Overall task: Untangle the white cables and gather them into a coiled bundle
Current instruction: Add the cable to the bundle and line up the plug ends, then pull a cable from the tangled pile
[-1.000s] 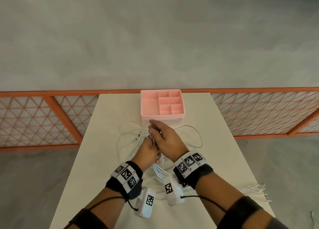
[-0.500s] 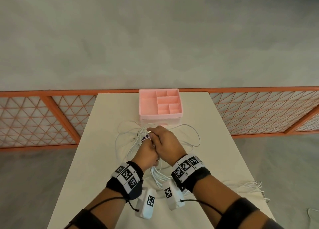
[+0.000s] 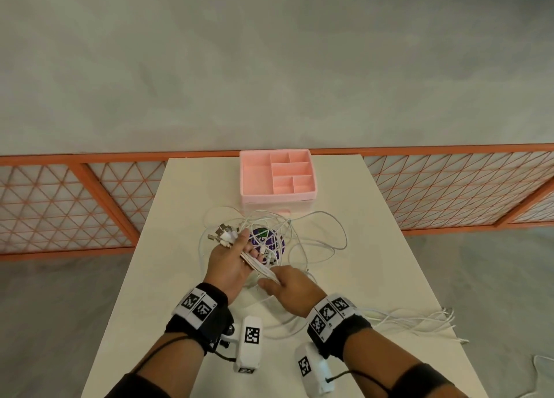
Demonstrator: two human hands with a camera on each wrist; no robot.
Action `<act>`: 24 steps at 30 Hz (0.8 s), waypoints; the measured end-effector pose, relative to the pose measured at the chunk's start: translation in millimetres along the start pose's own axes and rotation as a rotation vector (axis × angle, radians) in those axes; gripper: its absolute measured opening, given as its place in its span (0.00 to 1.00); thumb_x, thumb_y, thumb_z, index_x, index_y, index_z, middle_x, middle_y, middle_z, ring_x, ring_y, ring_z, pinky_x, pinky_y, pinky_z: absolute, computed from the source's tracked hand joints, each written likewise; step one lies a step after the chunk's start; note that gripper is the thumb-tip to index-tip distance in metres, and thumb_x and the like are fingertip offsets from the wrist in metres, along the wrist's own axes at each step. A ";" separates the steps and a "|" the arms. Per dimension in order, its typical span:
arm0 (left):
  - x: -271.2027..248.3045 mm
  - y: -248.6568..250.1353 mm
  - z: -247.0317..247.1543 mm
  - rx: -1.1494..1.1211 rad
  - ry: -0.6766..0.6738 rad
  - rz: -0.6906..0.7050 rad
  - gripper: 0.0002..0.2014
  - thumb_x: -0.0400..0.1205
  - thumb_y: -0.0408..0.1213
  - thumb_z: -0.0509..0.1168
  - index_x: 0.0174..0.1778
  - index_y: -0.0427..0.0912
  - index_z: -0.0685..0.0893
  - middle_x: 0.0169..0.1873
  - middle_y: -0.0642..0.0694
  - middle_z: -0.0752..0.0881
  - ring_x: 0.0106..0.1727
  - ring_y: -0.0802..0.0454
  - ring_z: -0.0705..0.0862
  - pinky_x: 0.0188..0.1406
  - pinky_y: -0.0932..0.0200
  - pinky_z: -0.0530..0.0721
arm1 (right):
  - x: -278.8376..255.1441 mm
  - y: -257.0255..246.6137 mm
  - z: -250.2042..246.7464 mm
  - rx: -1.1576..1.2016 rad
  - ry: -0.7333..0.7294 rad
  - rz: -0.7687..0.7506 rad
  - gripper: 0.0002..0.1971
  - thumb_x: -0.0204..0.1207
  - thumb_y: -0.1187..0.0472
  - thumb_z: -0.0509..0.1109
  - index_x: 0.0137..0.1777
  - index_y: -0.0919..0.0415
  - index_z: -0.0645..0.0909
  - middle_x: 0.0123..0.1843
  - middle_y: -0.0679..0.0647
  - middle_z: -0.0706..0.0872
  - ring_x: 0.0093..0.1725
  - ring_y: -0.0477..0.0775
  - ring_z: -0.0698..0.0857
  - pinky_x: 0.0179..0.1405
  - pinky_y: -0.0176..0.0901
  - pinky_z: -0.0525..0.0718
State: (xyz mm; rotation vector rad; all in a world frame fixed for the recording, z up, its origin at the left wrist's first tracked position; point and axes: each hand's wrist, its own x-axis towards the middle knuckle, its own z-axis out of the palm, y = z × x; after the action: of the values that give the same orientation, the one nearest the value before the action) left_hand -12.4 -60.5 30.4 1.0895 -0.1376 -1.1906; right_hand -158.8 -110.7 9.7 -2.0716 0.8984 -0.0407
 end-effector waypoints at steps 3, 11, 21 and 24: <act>-4.9 -5.5 -0.3 -0.047 -0.031 -0.043 0.13 0.90 0.39 0.59 0.40 0.40 0.77 0.27 0.46 0.74 0.32 0.48 0.77 0.41 0.50 0.83 | 0.7 1.3 -2.4 -0.081 -0.023 -0.019 0.13 0.85 0.44 0.60 0.45 0.51 0.76 0.38 0.50 0.81 0.40 0.52 0.79 0.41 0.44 0.73; 15.7 -10.5 -19.0 -0.114 0.139 -0.056 0.18 0.91 0.44 0.55 0.34 0.45 0.71 0.20 0.52 0.67 0.18 0.57 0.64 0.19 0.62 0.68 | -9.7 54.8 13.3 -0.234 -0.196 0.111 0.18 0.83 0.39 0.59 0.41 0.51 0.75 0.39 0.49 0.81 0.44 0.56 0.83 0.42 0.44 0.73; 20.7 -11.8 -35.0 0.091 0.189 0.002 0.20 0.90 0.43 0.58 0.31 0.45 0.69 0.18 0.53 0.66 0.16 0.58 0.62 0.18 0.65 0.64 | 29.7 29.4 -54.7 -0.166 0.045 0.137 0.23 0.76 0.33 0.66 0.56 0.51 0.82 0.54 0.47 0.84 0.55 0.50 0.83 0.57 0.50 0.82; 17.9 -12.8 -30.0 0.131 0.176 0.001 0.19 0.90 0.43 0.58 0.32 0.46 0.70 0.18 0.53 0.65 0.17 0.58 0.62 0.19 0.65 0.63 | 58.0 8.9 -38.8 -0.363 0.144 0.100 0.18 0.83 0.45 0.61 0.63 0.54 0.82 0.62 0.55 0.82 0.64 0.58 0.78 0.63 0.58 0.81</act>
State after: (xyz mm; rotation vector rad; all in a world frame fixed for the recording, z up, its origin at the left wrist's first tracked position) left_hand 4.7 -56.0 -2.4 1.3034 -0.0805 -1.0915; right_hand -134.0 -176.5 11.6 -2.3765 1.1662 0.0296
